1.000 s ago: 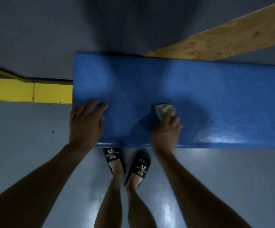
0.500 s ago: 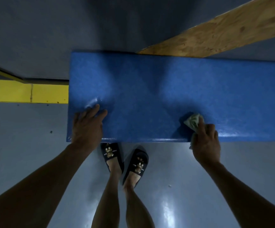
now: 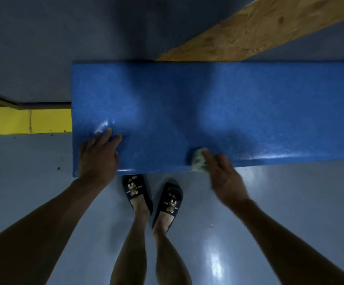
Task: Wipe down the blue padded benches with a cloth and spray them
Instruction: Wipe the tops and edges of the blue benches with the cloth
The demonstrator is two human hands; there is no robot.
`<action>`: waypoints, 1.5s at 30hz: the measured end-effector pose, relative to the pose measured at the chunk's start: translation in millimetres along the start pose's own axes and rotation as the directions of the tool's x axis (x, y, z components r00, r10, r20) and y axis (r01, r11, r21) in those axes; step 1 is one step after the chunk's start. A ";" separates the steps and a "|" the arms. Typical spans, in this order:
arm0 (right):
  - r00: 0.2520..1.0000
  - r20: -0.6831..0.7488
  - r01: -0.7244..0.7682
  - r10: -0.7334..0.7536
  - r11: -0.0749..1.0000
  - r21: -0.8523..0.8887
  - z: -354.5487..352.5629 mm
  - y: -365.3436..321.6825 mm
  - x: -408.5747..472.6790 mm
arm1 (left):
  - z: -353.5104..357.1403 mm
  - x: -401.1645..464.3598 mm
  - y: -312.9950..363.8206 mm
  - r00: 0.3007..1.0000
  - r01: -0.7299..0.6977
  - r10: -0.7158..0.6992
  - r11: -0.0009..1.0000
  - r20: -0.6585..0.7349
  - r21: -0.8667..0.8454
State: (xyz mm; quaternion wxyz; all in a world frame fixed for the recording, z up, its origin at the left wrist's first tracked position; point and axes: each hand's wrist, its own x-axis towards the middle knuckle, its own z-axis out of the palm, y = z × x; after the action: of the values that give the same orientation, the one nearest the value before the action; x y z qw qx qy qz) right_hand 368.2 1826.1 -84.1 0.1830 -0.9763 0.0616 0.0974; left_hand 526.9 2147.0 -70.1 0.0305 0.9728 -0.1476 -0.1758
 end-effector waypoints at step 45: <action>0.697 -0.098 -0.689 0.710 0.701 0.182 51.6 -176.7 51.9 | -6.0 -21.3 -123.3 0.953 -0.301 0.294 0.948 -0.074 -0.106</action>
State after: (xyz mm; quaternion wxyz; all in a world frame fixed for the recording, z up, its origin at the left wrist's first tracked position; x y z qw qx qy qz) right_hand 437.6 2004.3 -81.3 0.1904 -0.8694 0.4496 0.0766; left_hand 544.1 2271.1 -71.1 0.1174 0.9407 -0.2812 -0.1493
